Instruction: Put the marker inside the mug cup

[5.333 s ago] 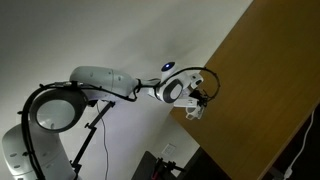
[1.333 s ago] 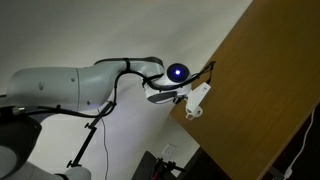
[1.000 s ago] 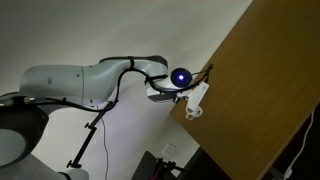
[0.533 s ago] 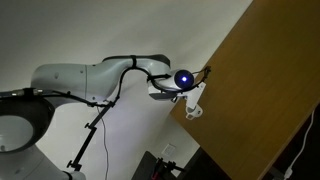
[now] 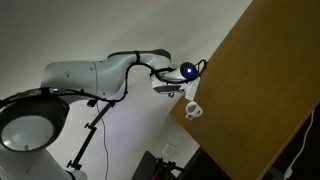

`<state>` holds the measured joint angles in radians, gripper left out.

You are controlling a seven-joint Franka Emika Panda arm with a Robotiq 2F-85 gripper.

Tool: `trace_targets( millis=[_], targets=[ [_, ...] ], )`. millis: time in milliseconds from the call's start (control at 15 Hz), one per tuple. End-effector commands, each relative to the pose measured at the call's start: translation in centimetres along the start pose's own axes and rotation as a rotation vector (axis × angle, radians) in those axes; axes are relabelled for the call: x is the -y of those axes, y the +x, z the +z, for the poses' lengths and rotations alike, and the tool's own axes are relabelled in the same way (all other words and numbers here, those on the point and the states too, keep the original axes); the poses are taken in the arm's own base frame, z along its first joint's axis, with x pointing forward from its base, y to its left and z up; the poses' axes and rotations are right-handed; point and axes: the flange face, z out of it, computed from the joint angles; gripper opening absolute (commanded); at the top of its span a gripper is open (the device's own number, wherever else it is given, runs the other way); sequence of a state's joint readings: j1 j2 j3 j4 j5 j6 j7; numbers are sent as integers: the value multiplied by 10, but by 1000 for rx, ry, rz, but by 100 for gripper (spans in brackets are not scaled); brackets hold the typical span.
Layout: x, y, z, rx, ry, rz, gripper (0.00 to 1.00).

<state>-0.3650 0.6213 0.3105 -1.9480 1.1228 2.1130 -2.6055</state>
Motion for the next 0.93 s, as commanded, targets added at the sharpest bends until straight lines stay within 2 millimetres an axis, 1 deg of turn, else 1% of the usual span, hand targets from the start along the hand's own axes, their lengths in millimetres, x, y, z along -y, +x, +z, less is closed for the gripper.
trace_targets(
  millis=[0,200,467,667,867],
  targets=[
    [-8,-15,12,-61,31,-16,6],
    [5,-40,32,-61,79,24,6],
    [15,-59,48,-85,147,55,6],
    [16,-65,53,-113,177,46,6],
    [11,-65,57,-135,172,38,6]
  ],
)
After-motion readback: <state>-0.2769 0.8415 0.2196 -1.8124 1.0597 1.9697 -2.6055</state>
